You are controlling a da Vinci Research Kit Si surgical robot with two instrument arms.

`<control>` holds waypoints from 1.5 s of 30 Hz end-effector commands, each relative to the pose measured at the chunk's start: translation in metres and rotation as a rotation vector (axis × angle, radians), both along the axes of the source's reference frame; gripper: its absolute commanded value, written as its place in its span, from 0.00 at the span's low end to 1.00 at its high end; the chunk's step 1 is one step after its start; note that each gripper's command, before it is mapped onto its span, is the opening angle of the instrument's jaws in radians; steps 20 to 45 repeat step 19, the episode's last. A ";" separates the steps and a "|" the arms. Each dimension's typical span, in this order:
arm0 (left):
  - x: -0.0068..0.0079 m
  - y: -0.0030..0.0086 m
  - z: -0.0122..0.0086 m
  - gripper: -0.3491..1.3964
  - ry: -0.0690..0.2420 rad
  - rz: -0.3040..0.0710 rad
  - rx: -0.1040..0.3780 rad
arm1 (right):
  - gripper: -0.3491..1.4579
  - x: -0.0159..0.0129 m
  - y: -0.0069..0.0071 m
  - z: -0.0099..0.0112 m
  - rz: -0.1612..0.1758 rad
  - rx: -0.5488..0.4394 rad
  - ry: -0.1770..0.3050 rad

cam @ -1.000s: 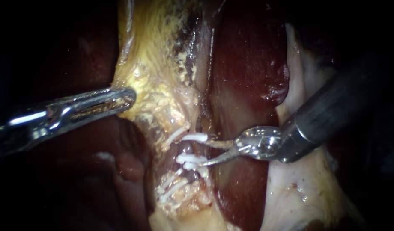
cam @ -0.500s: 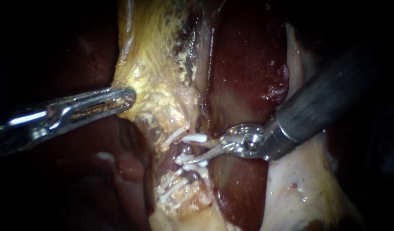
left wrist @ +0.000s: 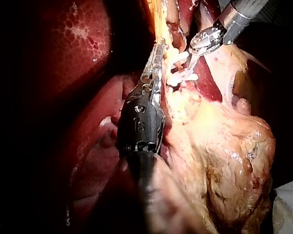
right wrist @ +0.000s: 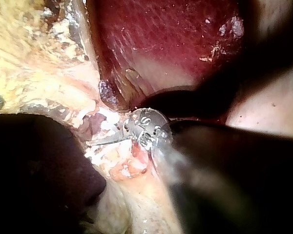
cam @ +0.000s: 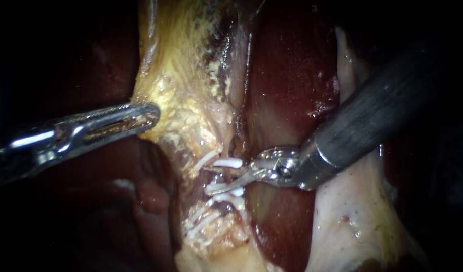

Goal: Go to the cutting position right tube

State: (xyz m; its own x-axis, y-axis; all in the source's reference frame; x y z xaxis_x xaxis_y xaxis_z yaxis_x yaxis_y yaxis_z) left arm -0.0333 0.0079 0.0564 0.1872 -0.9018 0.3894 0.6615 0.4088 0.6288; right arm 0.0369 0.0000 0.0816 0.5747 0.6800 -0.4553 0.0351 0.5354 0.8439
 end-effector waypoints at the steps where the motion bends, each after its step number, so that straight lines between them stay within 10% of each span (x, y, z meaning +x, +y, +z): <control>1: 0.0000 0.0000 0.0000 0.00 0.000 0.000 0.000 | 0.70 0.0000 0.0000 0.0000 0.001 0.003 -0.002; 45: 0.0000 0.0000 0.0001 0.00 0.000 0.001 0.000 | 0.66 -0.0001 0.0000 0.0000 0.001 0.013 -0.005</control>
